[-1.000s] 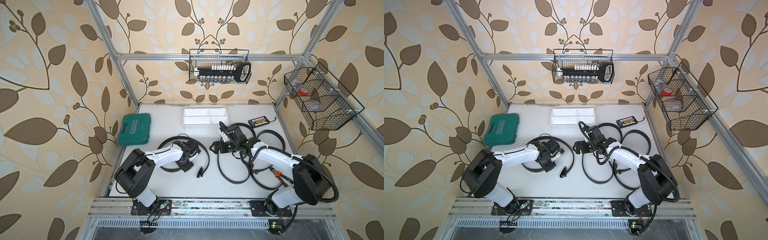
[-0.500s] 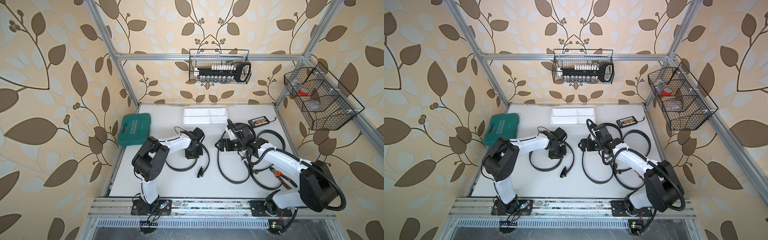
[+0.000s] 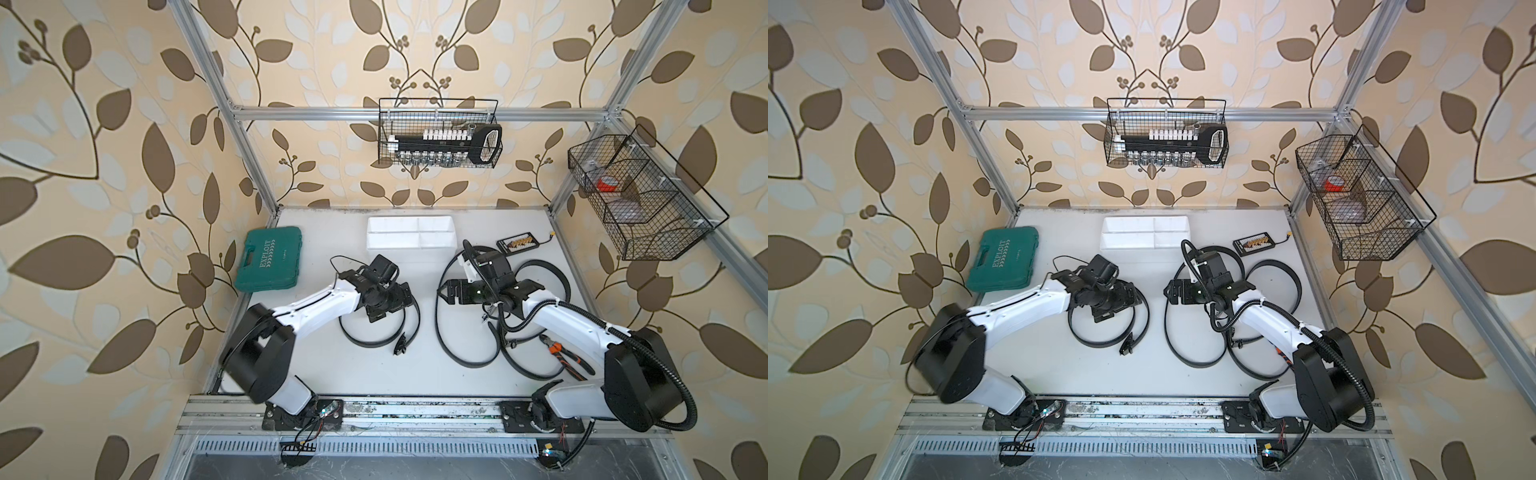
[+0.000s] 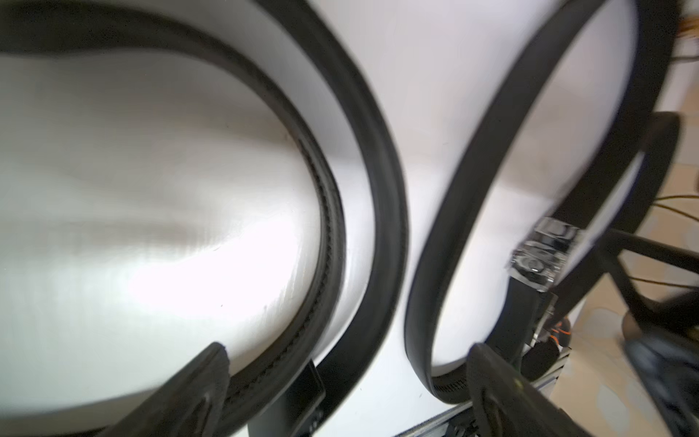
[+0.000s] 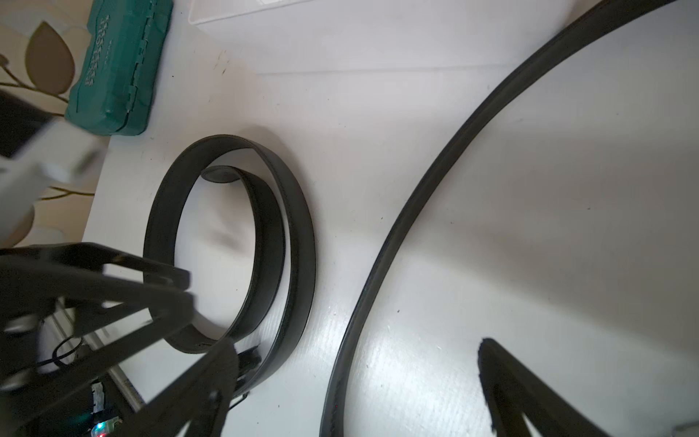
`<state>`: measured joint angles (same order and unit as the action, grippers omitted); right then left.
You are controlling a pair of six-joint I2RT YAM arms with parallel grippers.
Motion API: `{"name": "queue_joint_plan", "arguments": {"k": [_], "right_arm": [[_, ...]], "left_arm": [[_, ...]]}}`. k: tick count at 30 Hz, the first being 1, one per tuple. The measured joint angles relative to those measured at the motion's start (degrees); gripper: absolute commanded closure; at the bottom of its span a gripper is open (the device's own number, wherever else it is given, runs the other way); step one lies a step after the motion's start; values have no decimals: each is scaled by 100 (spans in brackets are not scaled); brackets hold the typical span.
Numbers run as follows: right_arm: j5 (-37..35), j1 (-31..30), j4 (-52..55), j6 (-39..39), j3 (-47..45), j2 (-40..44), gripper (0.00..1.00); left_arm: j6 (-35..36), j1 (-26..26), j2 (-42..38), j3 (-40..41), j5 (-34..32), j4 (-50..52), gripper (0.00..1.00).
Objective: Place the belts into the storage roll
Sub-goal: Roll the belt at the center of the board.
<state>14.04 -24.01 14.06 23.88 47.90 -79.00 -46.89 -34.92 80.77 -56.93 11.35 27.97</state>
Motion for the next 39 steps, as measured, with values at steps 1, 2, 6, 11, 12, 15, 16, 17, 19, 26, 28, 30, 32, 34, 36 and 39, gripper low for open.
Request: {"name": "queue_joint_plan", "arguments": {"k": [1,2,6,11,12,15,16,17,19,26,28,30,32,34,36,39], "right_arm": [[24,57,0,-9,-2,20,1],[57,122,0,-15,-7,66,1],[151,345,-15,-15,-111,393,1],[258,579,-17,11,-431,894,1],[278,616,-15,28,-494,973,1],[341,704,-17,55,-649,1158,1],[378,726,-24,70,-704,1204,1],[404,739,-24,76,-745,1233,1],[474,765,-59,122,-863,1290,1],[745,914,-352,227,-1305,1377,1],[868,1045,-448,247,-1412,1360,1],[981,1158,-551,251,-1460,1311,1],[1075,1239,-654,254,-1482,1246,1],[1167,1263,-756,271,-1515,1204,1],[1239,1268,-826,286,-1539,1182,1],[1327,1298,-940,299,-1565,1128,1]], "left_arm": [[205,0,-326,0,-140,11,1],[516,2,-708,-4,-306,-11,1],[2245,7,-1370,-35,-573,-212,1],[5250,2,-1008,70,-638,-592,1],[5917,2,-920,146,-710,-686,3],[7654,11,-649,415,-846,-1005,11],[8190,11,-490,433,-876,-1019,15],[8585,11,-332,420,-890,-1023,18],[9366,11,122,297,-909,-940,23],[10743,11,1119,44,-1058,-890,33],[10911,11,1377,-133,-1062,-848,35],[10990,11,1565,-254,-1064,-879,35],[11029,11,1652,-267,-1056,-933,35],[11077,11,1698,-280,-1054,-918,37],[11136,11,1762,-334,-1043,-894,40],[11182,9,1893,-431,-1025,-846,44]]}}
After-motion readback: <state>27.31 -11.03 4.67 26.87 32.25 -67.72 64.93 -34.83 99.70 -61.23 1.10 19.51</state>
